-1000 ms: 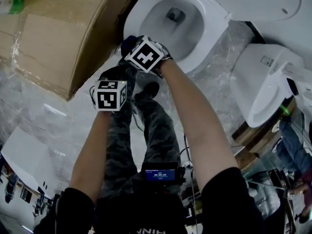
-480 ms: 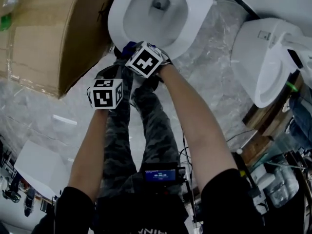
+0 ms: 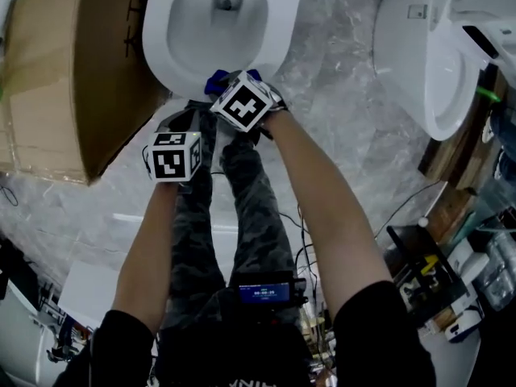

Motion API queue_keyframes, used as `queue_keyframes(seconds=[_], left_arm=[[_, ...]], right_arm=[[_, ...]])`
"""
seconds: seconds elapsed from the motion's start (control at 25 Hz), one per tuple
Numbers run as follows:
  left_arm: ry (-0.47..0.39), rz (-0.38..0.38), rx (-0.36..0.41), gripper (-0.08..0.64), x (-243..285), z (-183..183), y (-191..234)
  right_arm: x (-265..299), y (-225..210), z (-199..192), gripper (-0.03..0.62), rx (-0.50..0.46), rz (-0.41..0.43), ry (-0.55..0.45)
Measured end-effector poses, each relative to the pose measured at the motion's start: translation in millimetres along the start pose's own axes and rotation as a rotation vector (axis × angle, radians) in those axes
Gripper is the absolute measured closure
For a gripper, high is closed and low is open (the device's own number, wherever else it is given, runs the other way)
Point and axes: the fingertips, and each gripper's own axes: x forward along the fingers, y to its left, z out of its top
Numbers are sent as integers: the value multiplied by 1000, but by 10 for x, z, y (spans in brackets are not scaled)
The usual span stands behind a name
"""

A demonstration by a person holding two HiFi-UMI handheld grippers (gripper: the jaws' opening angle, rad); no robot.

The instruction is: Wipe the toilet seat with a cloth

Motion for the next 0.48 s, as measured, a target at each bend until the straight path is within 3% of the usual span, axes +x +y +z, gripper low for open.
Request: queue_keyframes(seconds=[0.48], left_arm=[[33, -45, 130, 548, 194, 376, -286]], right_arm=[[-407, -527, -155, 532, 144, -69, -84]])
